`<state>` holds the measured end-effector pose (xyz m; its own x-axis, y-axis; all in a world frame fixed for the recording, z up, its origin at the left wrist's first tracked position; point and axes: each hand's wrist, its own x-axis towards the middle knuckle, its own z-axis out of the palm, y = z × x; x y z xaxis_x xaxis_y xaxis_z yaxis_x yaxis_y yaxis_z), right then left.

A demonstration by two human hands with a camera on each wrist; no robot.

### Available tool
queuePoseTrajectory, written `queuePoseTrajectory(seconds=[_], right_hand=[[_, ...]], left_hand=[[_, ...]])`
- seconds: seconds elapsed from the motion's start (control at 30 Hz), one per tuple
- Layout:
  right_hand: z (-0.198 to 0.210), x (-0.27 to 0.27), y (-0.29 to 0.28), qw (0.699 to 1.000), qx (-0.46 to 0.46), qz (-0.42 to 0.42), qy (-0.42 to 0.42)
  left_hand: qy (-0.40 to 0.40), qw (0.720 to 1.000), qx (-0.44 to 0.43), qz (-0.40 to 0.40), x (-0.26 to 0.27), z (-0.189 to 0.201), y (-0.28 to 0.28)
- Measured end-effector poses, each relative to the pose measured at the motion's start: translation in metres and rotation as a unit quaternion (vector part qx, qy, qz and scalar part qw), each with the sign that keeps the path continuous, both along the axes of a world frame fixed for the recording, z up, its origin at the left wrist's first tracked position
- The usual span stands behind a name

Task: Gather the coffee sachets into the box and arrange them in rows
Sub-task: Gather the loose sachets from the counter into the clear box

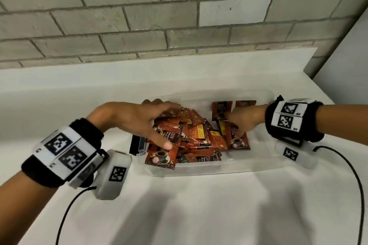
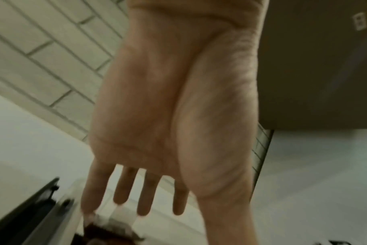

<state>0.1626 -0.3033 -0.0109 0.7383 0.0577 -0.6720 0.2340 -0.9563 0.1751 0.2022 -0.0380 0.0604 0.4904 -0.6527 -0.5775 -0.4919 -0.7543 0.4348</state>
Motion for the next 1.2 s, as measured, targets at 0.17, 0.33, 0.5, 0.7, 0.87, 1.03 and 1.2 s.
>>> queuePoseTrajectory(seconds=[0.17, 0.33, 0.5, 0.7, 0.87, 1.03, 1.2], right_hand=[[-0.004, 0.000, 0.004, 1.000, 0.003, -0.017, 0.000], [-0.004, -0.001, 0.017, 0.996, 0.058, -0.068, 0.000], [-0.005, -0.004, 0.031, 0.915, 0.241, -0.302, 0.116], [0.013, -0.007, 0.062, 0.789, 0.435, -0.416, 0.124], [0.024, -0.007, 0.070, 0.773, 0.458, -0.424, 0.118], [0.015, -0.002, 0.070, 0.788, 0.416, -0.444, 0.094], [0.014, -0.003, 0.060, 0.790, 0.408, -0.446, 0.103]], left_hand=[[-0.104, 0.985, 0.106, -0.086, 0.000, -0.025, -0.003], [-0.105, 0.987, 0.114, -0.041, 0.005, -0.028, 0.005], [-0.039, 0.999, 0.037, -0.003, -0.002, -0.032, 0.009], [-0.017, 0.997, -0.055, 0.057, -0.005, -0.045, 0.013], [-0.008, 0.995, -0.083, 0.052, -0.006, -0.056, 0.013], [-0.026, 0.994, -0.086, 0.066, -0.004, -0.053, 0.017], [-0.037, 0.990, -0.122, 0.066, -0.003, -0.050, 0.022]])
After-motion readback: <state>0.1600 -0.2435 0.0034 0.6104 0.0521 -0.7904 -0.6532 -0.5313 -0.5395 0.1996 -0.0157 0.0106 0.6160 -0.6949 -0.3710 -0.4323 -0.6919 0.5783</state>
